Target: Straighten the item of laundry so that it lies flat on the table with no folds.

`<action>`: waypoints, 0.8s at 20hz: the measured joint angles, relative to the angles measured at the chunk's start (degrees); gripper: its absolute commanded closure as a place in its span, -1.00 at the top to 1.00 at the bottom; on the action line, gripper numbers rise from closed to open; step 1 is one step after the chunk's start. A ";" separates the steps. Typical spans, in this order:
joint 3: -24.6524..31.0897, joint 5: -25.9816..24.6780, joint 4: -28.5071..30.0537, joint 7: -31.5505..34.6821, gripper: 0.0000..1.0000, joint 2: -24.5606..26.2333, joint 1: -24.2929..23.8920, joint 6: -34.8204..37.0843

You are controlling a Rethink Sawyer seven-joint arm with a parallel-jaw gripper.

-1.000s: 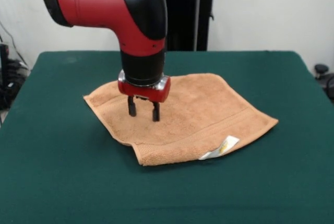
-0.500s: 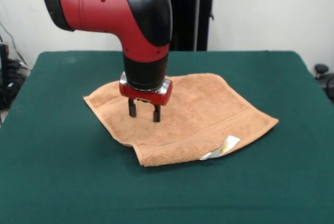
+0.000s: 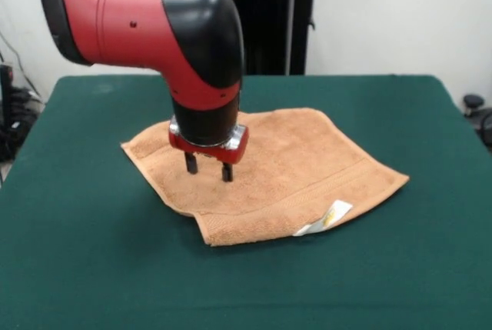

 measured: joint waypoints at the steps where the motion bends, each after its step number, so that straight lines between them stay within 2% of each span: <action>1: 0.27 -0.04 -0.30 0.00 1.00 0.14 -0.18 0.62; 16: 4.99 -1.06 -6.82 -0.52 1.00 3.04 -4.12 10.16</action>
